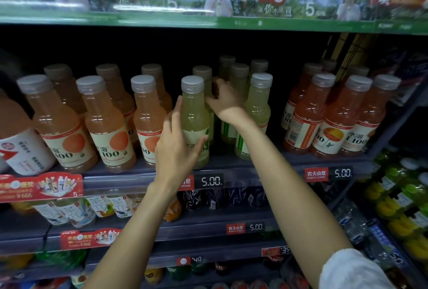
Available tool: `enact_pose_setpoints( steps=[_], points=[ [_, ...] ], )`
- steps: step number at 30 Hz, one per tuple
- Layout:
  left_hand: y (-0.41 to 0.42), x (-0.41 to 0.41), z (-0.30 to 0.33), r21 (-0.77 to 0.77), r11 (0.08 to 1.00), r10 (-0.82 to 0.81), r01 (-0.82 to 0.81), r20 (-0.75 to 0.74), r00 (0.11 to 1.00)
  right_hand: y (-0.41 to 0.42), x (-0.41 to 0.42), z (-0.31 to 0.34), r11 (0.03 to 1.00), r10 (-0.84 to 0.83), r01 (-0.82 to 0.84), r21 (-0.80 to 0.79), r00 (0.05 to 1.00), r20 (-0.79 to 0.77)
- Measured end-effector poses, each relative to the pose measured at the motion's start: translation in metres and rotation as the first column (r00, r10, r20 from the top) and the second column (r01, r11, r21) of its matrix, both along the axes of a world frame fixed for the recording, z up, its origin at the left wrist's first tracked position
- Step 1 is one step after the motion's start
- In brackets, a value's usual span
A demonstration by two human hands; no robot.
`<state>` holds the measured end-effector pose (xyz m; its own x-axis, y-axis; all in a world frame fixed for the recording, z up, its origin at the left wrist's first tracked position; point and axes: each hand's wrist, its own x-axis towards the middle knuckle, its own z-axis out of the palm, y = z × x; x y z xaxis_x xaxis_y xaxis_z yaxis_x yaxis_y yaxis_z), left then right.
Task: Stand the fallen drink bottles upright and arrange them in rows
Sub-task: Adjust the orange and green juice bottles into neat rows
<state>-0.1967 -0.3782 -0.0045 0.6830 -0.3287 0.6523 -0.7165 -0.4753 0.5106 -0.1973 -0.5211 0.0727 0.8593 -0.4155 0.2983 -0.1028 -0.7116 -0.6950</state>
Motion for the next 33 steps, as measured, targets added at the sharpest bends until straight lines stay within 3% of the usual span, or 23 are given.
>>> enact_pose_setpoints(
  steps=[3, 7, 14, 18, 20, 25, 29, 33],
  points=[
    [0.0, -0.001, 0.0, 0.003, 1.0, -0.001, 0.001, -0.009, 1.0, 0.002, 0.001, 0.001, 0.978, 0.005, -0.027, 0.206, 0.995, 0.103],
    [0.0, 0.0, 0.0, 0.002, 1.0, -0.005, 0.005, -0.003, 1.0, 0.0, -0.003, 0.0, 0.99, -0.125, 0.133, -0.037, 0.978, 0.166],
    [0.0, 0.0, 0.0, 0.0, 1.0, -0.002, 0.002, 0.001, 1.0, -0.004, -0.005, 0.0, 0.995, -0.057, 0.045, 0.087, 0.989, 0.137],
    [0.0, -0.001, 0.0, 0.003, 1.0, 0.002, -0.002, -0.005, 1.0, 0.003, -0.001, 0.001, 0.983, -0.118, 0.131, -0.126, 0.987, 0.106],
    [0.0, -0.001, 0.0, 0.001, 1.0, 0.003, -0.003, -0.011, 1.0, 0.003, 0.0, -0.002, 0.98, -0.109, 0.125, -0.154, 0.989, 0.103],
    [0.0, 0.0, 0.0, -0.004, 1.0, -0.003, 0.003, -0.022, 1.0, -0.002, 0.0, -0.009, 0.998, -0.049, 0.052, -0.035, 0.997, 0.063],
    [0.0, 0.0, 0.0, -0.001, 1.0, -0.004, 0.004, -0.012, 1.0, 0.0, 0.003, -0.011, 0.995, -0.062, 0.051, 0.09, 0.991, 0.121],
    [0.0, 0.002, -0.001, -0.003, 1.0, -0.017, 0.017, 0.002, 1.0, 0.003, 0.003, -0.009, 0.983, -0.137, 0.153, -0.099, 0.979, 0.151]
  ],
)
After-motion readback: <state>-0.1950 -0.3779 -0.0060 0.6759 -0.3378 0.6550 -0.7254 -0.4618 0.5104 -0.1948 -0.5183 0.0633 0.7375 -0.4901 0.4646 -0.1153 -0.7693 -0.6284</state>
